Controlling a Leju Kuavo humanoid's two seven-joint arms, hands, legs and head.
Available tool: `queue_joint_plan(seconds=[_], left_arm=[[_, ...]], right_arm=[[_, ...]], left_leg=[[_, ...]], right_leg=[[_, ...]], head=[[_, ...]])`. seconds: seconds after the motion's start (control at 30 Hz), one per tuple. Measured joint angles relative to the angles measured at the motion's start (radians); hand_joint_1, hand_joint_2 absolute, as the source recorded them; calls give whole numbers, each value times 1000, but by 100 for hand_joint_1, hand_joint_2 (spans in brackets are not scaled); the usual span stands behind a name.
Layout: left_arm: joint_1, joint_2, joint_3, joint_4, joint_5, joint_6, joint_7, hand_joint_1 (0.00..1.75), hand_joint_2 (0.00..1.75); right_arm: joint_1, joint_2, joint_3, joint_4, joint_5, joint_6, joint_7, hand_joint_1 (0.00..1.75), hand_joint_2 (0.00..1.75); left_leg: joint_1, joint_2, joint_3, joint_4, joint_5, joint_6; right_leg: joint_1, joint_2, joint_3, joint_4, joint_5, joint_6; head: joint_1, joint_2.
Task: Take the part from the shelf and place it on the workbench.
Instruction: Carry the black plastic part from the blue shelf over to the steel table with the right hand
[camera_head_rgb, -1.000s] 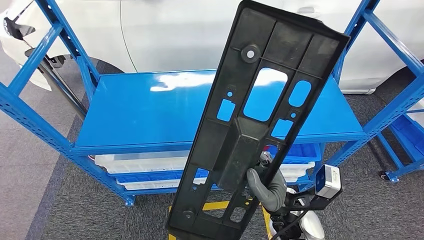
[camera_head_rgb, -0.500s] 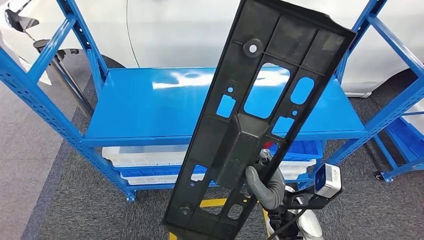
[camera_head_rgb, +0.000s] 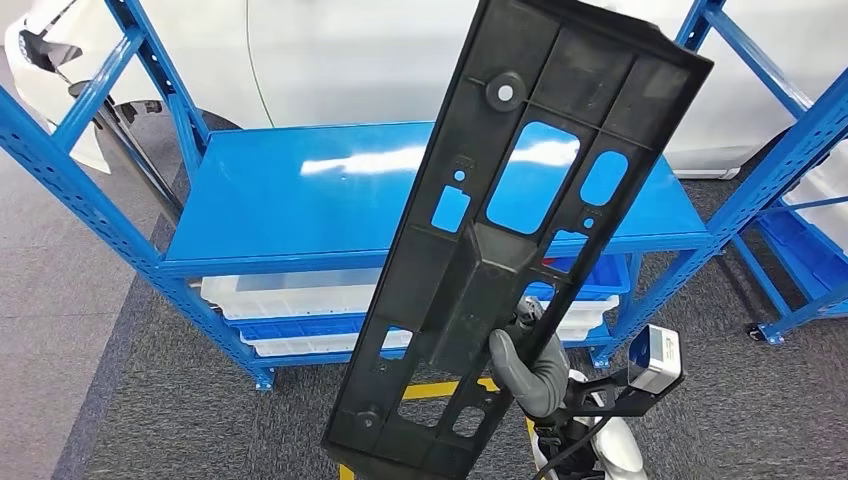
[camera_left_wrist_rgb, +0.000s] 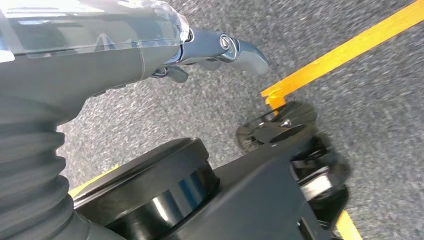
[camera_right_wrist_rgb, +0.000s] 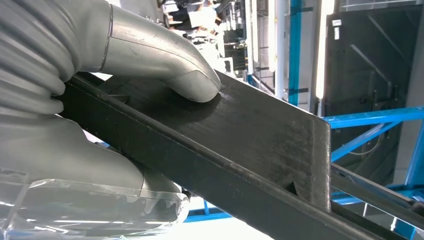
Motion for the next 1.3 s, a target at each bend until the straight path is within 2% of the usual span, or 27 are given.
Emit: queue_joint_plan(seconds=[0.03, 0.07, 0.1, 0.13, 0.2, 0.27, 0.33, 0.4, 0.43, 0.53, 0.57, 0.6, 0.63, 0.7, 0.77, 0.8, 0.83, 0.9, 0.93, 0.97, 1.03, 1.07, 1.1, 1.13, 1.17, 1.23, 1.3], left_arm=[[0, 0, 0, 0, 0, 0, 0, 0, 175], [0, 0, 0, 0, 0, 0, 0, 0, 175], [0, 0, 0, 0, -1, 0, 0, 0, 175], [0, 0, 0, 0, -1, 0, 0, 0, 175], [-3, 1, 0, 0, -2, 0, 0, 0, 175], [-7, 1, 0, 0, -2, 0, 0, 0, 175], [-9, 2, 0, 0, -3, 0, 0, 0, 175], [-9, 1, 0, 0, -3, -1, 1, 0, 175], [-9, 1, 0, 0, -3, -2, 1, 0, 175], [-10, 1, 0, 0, -3, -2, 1, 0, 175], [-10, 1, 0, 0, -3, -2, 1, 0, 175], [-9, 1, 0, 0, -3, -2, 1, 0, 175], [-9, 1, 0, 0, -3, -2, 1, 0, 175], [-9, 1, 0, 0, -3, -2, 1, 0, 175], [-9, 1, 0, 0, -3, -2, 1, 0, 175], [-9, 1, 0, 0, -3, -2, 1, 0, 175], [-9, 0, 0, 0, -3, -2, 1, 0, 175], [-8, 1, 0, 0, -3, -2, 1, 0, 175], [-7, 1, 0, 1, -3, -2, 2, 0, 175], [-6, 1, 0, 1, -3, -2, 2, 0, 175], [-5, 1, 0, 1, -3, -2, 2, 0, 175], [-5, 1, 0, 1, -3, -2, 2, 0, 175], [-4, 1, 0, 1, -3, -2, 2, 0, 175], [-4, 1, 0, 1, -2, -2, 2, 0, 175], [-5, 1, 0, 1, -2, -2, 2, 0, 175], [-6, 2, 0, 1, 0, 0, 2, 0, 175], [-9, 2, 0, 0, 1, 1, 1, 0, 175]], right_arm=[[0, 0, 1, 0, 0, -1, 0, 173, 175], [0, 0, 2, 0, 0, -3, 0, 173, 175], [1, 0, 3, 0, 0, -5, 0, 173, 175], [1, 0, 3, 0, 0, -7, 0, 173, 175], [2, -1, 4, 0, 0, -10, -1, 173, 175], [2, -2, 4, -2, 0, -10, -1, 173, 175], [1, -2, 6, -4, 0, -11, -2, 173, 175], [2, -4, 8, -5, 0, -13, -3, 173, 175], [2, -4, 9, -6, 1, -14, -4, 173, 175], [4, -6, 9, -7, 1, -16, -4, 173, 175], [4, -6, 10, -7, 1, -16, -4, 173, 175], [5, -6, 10, -7, 2, -17, -4, 173, 175], [5, -7, 10, -7, 2, -17, -4, 173, 175], [4, -7, 10, -7, 2, -19, -4, 173, 175], [2, -7, 10, -9, 2, -23, -3, 173, 175], [2, -7, 11, -10, 2, -24, -3, 173, 175], [1, -7, 11, -12, 2, -25, -3, 173, 175], [1, -8, 11, -13, 2, -27, -3, 173, 175], [1, -9, 11, -13, 2, -27, -3, 173, 175], [2, -9, 11, -13, 2, -28, -3, 173, 175], [3, -10, 12, -14, 2, -28, -4, 173, 175], [4, -10, 12, -14, 2, -28, -4, 173, 175], [5, -11, 12, -13, 2, -28, -4, 173, 175], [6, -11, 12, -13, 2, -28, -4, 173, 175], [7, -12, 12, -13, 2, -28, -4, 173, 175], [8, -13, 12, -13, 2, -27, -5, 173, 175], [7, -14, 13, -13, 1, -26, -6, 173, 175]], left_leg=[[1, 0, -15, 64, -44, -3], [2, 0, -23, 119, -69, -6], [3, 0, -18, 147, -69, -8], [3, 0, 3, 142, -50, -9], [4, 0, 94, 35, -3, -5], [0, -1, 184, -99, -4, 3], [-5, -3, 207, -149, -14, 14], [-2, 0, 195, -151, 2, 28], [0, 2, 186, -153, 12, 36], [1, 8, 148, -153, 47, 49], [0, 8, 133, -152, 58, 49], [-1, 9, 117, -150, 69, 48], [-1, 9, 101, -147, 80, 46], [-1, 9, 73, -139, 97, 41], [-4, 8, 54, -131, 111, 33], [-4, 7, 50, -129, 118, 28], [-5, 7, 46, -129, 126, 23], [-4, 7, 42, -132, 137, 11], [-4, 6, 35, -122, 122, 6], [-3, 5, 24, -97, 89, 2], [0, 5, -9, 15, -15, -5], [1, 5, -22, 82, -55, -8], [2, 5, -27, 136, -70, -10], [2, 5, -18, 160, -60, -11], [2, 5, 9, 147, -32, -10], [1, 5, 108, 31, 9, -4], [-3, 3, 201, -108, -7, 5]], right_leg=[[1, -1, -13, 1, 9, -2], [1, -2, -27, 2, 19, -2], [2, -2, -41, 4, 29, -1], [2, -2, -55, 7, 38, 0], [2, -2, -80, 14, 54, 6], [4, -2, -96, 21, 68, 16], [5, -3, -101, 21, 84, 29], [3, -1, -106, 23, 88, 41], [2, 1, -114, 40, 65, 46], [-2, 4, -157, 197, -83, 60], [-2, 4, -168, 260, -114, 63], [-3, 4, -168, 302, -119, 65], [-3, 4, -153, 312, -101, 66], [-2, 5, -70, 225, -49, 61], [2, 6, 33, 79, -50, 49], [5, 6, 63, 30, -61, 42], [8, 7, 74, 6, -70, 34], [7, 5, 63, -1, -56, 18], [5, 3, 54, -3, -45, 9], [2, 1, 43, -5, -33, 1], [2, -1, 14, -5, -8, -8], [2, -2, -3, -3, 4, -9], [3, -2, -20, -1, 16, -9], [4, -3, -37, 2, 27, -7], [4, -3, -54, 6, 37, -6], [5, -3, -83, 15, 56, 0], [7, -3, -98, 22, 73, 10]], head=[[0, 0], [0, 0], [0, 0], [0, 0], [0, 0], [0, 0], [0, 0], [0, 0], [0, 0], [0, 0], [0, 0], [0, 0], [0, 0], [0, 0], [0, 0], [0, 0], [0, 0], [0, 0], [0, 0], [0, 0], [0, 0], [0, 0], [0, 0], [0, 0], [0, 0], [0, 0], [0, 0]])
